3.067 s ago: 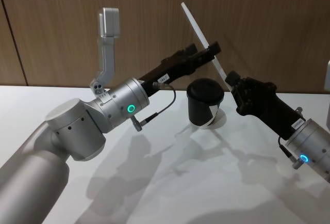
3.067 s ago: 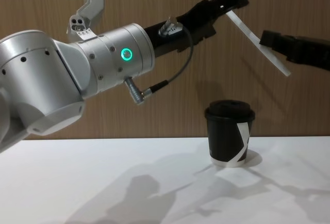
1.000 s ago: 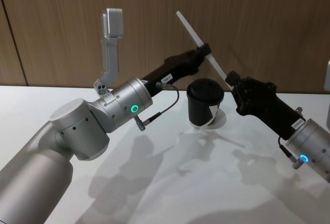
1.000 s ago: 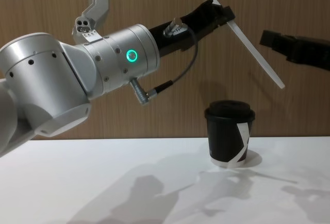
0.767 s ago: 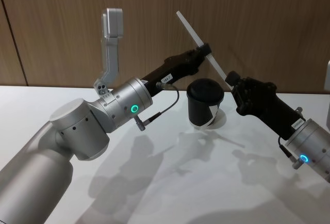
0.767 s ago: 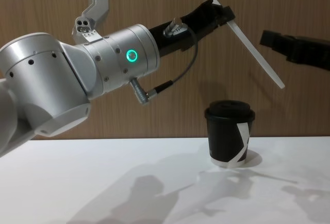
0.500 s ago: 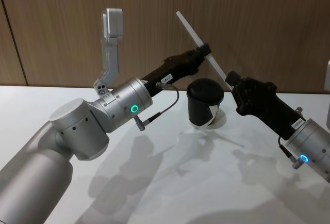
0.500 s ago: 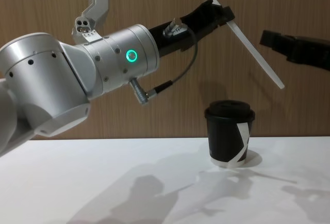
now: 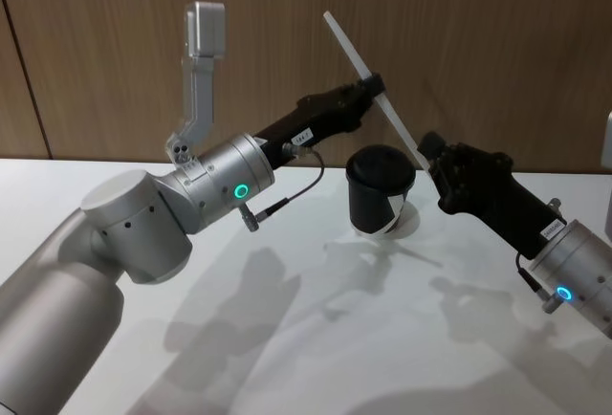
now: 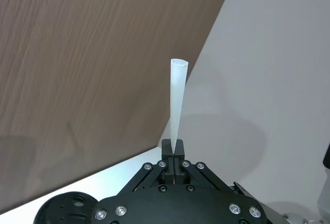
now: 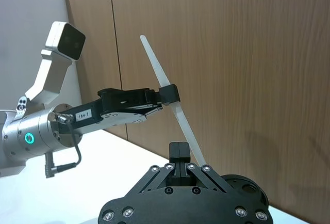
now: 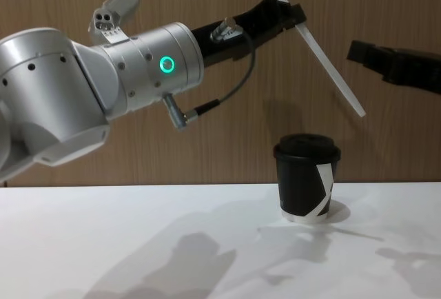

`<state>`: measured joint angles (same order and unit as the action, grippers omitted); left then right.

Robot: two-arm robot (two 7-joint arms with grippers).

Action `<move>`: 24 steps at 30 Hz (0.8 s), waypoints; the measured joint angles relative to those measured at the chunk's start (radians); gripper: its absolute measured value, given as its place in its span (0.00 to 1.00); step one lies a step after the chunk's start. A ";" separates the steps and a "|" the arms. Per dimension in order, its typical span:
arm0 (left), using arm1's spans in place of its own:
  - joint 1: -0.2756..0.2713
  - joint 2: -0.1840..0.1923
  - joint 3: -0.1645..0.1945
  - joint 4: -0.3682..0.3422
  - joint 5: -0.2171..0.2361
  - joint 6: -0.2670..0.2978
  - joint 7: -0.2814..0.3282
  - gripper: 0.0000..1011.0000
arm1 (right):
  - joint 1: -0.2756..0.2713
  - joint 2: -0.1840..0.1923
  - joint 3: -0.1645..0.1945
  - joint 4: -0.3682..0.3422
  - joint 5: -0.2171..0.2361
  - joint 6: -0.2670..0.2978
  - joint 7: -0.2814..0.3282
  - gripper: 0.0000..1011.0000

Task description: Pick up the straw with one hand, pass it to the other hand, and insert it into the cup.

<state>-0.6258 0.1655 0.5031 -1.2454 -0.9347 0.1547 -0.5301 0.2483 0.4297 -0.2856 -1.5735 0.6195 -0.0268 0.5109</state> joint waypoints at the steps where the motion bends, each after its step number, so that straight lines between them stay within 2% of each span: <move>1: -0.002 0.002 0.001 -0.001 0.002 0.000 0.000 0.00 | 0.000 0.000 0.000 0.000 0.000 0.000 0.000 0.00; 13: -0.034 0.019 0.013 -0.009 0.004 0.014 -0.011 0.00 | 0.000 0.000 0.000 0.000 0.000 0.000 0.000 0.00; 24: -0.080 0.040 0.043 -0.012 0.019 0.048 -0.015 0.00 | 0.000 0.000 0.000 0.000 0.000 0.000 0.000 0.00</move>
<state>-0.7059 0.2050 0.5458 -1.2576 -0.9154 0.2025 -0.5449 0.2483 0.4297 -0.2856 -1.5735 0.6195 -0.0268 0.5109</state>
